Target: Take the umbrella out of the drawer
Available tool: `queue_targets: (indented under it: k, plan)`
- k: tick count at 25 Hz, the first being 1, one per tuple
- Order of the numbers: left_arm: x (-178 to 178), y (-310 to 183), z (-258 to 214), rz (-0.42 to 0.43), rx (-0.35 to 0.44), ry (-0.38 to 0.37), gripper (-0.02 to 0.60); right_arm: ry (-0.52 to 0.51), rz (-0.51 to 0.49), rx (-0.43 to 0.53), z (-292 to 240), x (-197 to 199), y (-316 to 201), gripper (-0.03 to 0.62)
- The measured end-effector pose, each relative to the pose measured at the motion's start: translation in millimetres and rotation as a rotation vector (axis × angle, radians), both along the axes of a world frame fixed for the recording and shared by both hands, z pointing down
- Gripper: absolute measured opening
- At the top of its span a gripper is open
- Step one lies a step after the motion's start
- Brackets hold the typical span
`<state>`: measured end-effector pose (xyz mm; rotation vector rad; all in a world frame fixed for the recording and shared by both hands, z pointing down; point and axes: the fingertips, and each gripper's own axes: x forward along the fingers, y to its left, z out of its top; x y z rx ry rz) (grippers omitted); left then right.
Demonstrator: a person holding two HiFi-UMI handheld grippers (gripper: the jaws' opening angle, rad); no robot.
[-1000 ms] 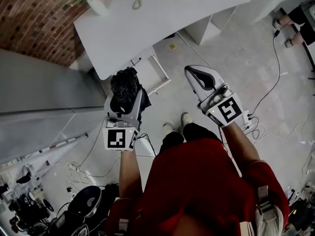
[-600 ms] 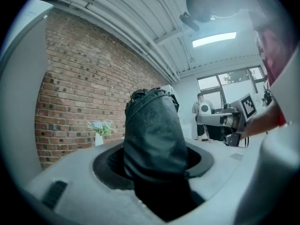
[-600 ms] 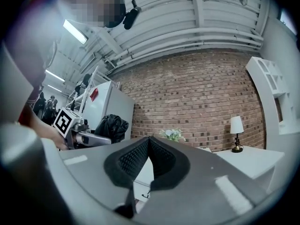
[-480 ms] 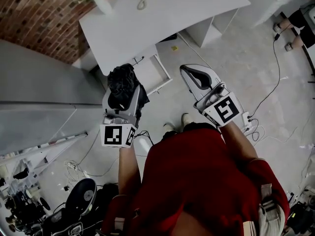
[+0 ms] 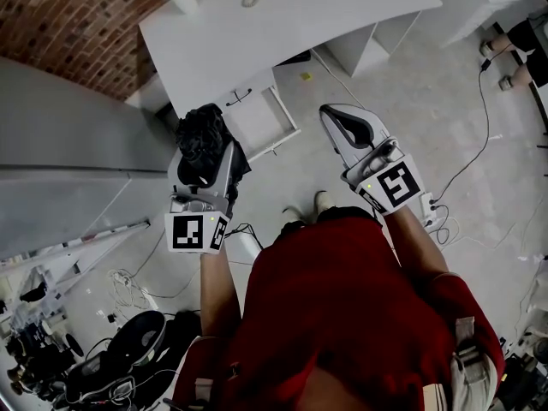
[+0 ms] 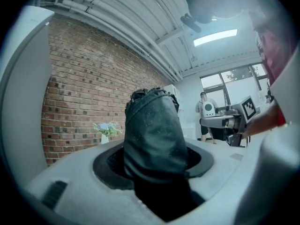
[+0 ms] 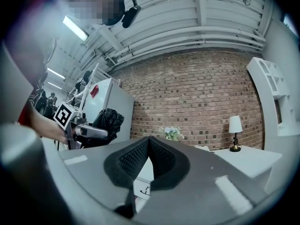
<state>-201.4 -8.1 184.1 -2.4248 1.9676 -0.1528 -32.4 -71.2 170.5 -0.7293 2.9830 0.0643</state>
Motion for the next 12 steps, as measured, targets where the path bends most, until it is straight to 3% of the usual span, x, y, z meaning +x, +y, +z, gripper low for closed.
queue_targets:
  k: [12]
  plan:
    - [9.7,1.9,-2.7,-0.005,-0.003,-0.021,0.256,0.011,0.003,-0.001,5.3,13.8,-1.1,0.012]
